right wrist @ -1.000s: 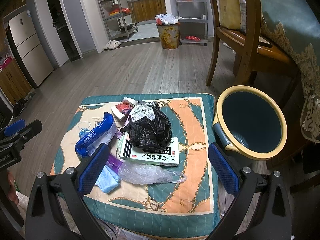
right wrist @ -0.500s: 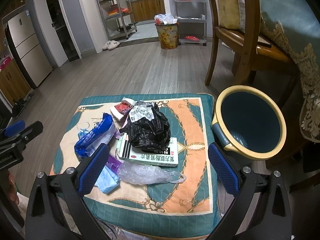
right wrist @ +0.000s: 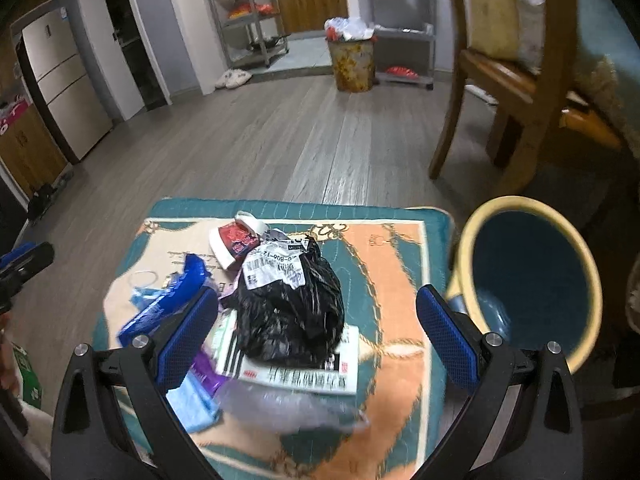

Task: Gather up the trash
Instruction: 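Grasp the blue wipes pack with the left tool while the right tool grasps the black bag, then carry both items over the wastebasket and open both tools to drop them, then move both tools back over the trash on the stool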

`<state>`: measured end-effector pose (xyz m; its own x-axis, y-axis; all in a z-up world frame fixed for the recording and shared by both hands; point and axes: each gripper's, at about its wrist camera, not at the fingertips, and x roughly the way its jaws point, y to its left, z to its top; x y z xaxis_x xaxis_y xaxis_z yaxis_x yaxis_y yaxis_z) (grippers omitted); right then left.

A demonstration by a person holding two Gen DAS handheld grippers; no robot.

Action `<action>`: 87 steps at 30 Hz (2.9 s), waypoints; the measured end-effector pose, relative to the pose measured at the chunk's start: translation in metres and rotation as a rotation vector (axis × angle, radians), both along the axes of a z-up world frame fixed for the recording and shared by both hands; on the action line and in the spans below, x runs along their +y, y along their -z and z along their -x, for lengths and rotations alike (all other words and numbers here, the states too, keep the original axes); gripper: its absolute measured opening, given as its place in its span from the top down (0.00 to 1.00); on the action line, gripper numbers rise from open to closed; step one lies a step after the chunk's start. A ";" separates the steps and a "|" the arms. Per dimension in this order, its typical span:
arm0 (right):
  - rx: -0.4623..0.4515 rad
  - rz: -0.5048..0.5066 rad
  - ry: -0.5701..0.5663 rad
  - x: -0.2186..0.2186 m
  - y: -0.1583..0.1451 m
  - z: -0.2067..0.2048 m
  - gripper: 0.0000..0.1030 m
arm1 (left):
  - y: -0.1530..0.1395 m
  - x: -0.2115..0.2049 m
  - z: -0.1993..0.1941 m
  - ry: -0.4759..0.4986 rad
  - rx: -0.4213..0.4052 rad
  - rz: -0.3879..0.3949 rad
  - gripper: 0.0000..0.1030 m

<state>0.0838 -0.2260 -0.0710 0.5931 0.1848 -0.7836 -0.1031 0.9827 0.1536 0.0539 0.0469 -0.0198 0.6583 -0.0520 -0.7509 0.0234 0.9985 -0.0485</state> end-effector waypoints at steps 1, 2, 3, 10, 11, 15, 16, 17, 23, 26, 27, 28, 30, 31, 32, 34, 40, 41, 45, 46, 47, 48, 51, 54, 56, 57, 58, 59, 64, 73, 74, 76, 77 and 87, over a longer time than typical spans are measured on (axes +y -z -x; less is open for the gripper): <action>0.014 0.003 -0.005 0.002 0.007 -0.005 0.07 | 0.007 -0.005 -0.001 0.026 0.027 0.011 0.10; 0.028 -0.001 -0.007 0.002 0.014 -0.010 0.10 | 0.011 -0.009 -0.002 0.053 0.040 0.014 0.13; 0.052 -0.020 -0.004 0.002 0.024 -0.017 0.18 | 0.014 -0.016 -0.002 0.088 0.051 0.005 0.20; 0.136 -0.015 -0.028 0.004 0.055 -0.035 0.39 | 0.048 -0.066 -0.004 0.296 0.126 -0.098 0.53; 0.157 -0.010 -0.033 0.004 0.061 -0.037 0.43 | 0.051 -0.068 -0.006 0.309 0.138 -0.103 0.55; 0.194 -0.034 -0.035 0.002 0.070 -0.037 0.69 | 0.067 -0.074 -0.014 0.348 0.190 -0.124 0.65; 0.192 -0.034 -0.038 0.001 0.070 -0.036 0.74 | 0.071 -0.077 -0.015 0.362 0.202 -0.128 0.66; 0.186 -0.033 -0.040 0.001 0.068 -0.035 0.75 | 0.074 -0.079 -0.015 0.371 0.210 -0.141 0.67; 0.168 -0.040 -0.025 -0.005 0.058 -0.031 0.88 | 0.083 -0.084 -0.016 0.392 0.229 -0.195 0.86; 0.138 -0.023 -0.021 -0.008 0.047 -0.025 0.88 | 0.068 -0.084 -0.013 0.401 0.192 -0.156 0.91; 0.124 -0.012 -0.022 -0.009 0.040 -0.024 0.88 | 0.062 -0.084 -0.011 0.402 0.177 -0.145 0.91; 0.112 0.000 -0.020 -0.010 0.034 -0.022 0.89 | 0.055 -0.084 -0.010 0.402 0.151 -0.142 0.91; 0.091 0.005 -0.012 -0.015 0.021 -0.019 0.89 | 0.043 -0.085 -0.007 0.403 0.116 -0.132 0.91; 0.082 0.006 -0.006 -0.017 0.015 -0.018 0.89 | 0.035 -0.085 -0.006 0.397 0.093 -0.127 0.91; 0.074 0.003 -0.004 -0.019 0.009 -0.018 0.89 | 0.029 -0.085 -0.006 0.393 0.076 -0.121 0.91; 0.049 -0.019 0.000 -0.026 -0.008 -0.015 0.90 | 0.012 -0.088 -0.006 0.389 0.031 -0.098 0.91; -0.034 -0.075 0.017 -0.068 -0.059 -0.004 0.90 | -0.025 -0.121 -0.012 0.434 -0.072 -0.049 0.91; -0.044 -0.087 0.030 -0.079 -0.064 -0.001 0.90 | -0.027 -0.132 -0.014 0.448 -0.083 -0.032 0.91; -0.097 -0.068 0.125 -0.134 -0.081 0.006 0.90 | -0.029 -0.172 -0.022 0.505 -0.095 0.006 0.91; -0.103 -0.059 0.150 -0.146 -0.081 0.007 0.90 | -0.027 -0.187 -0.025 0.530 -0.091 0.026 0.91; -0.106 -0.049 0.177 -0.157 -0.080 0.007 0.90 | -0.025 -0.198 -0.027 0.548 -0.086 0.039 0.91; -0.103 -0.042 0.214 -0.172 -0.076 0.007 0.90 | -0.022 -0.209 -0.029 0.565 -0.081 0.049 0.91; -0.066 -0.027 0.291 -0.205 -0.059 0.004 0.90 | -0.010 -0.247 -0.037 0.616 -0.061 0.083 0.91; -0.017 -0.008 0.354 -0.234 -0.039 0.001 0.90 | 0.008 -0.283 -0.046 0.648 -0.020 0.131 0.91; 0.013 -0.002 0.387 -0.249 -0.027 -0.003 0.90 | 0.021 -0.307 -0.053 0.669 0.004 0.153 0.91; 0.032 -0.004 0.407 -0.259 -0.020 -0.002 0.90 | 0.025 -0.318 -0.056 0.675 0.001 0.152 0.91; 0.042 -0.009 0.420 -0.266 -0.016 -0.002 0.90 | 0.027 -0.324 -0.057 0.682 -0.002 0.151 0.91; 0.050 -0.012 0.434 -0.274 -0.013 -0.002 0.90 | 0.030 -0.330 -0.059 0.688 -0.003 0.149 0.91; 0.081 0.027 0.470 -0.287 0.002 0.005 0.89 | 0.044 -0.362 -0.073 0.718 -0.011 0.133 0.91; 0.084 0.030 0.475 -0.292 0.007 0.001 0.58 | 0.048 -0.355 -0.079 0.698 -0.016 0.145 0.68; 0.083 0.030 0.471 -0.289 0.006 -0.001 0.55 | 0.047 -0.352 -0.079 0.696 -0.018 0.142 0.68; 0.073 0.038 0.457 -0.283 0.002 -0.003 0.47 | 0.042 -0.344 -0.076 0.686 -0.028 0.131 0.68; 0.068 0.040 0.452 -0.281 0.001 -0.003 0.46 | 0.039 -0.339 -0.075 0.681 -0.034 0.127 0.68; -0.026 0.048 0.343 -0.228 -0.032 -0.006 0.07 | 0.004 -0.262 -0.052 0.561 -0.108 0.098 0.22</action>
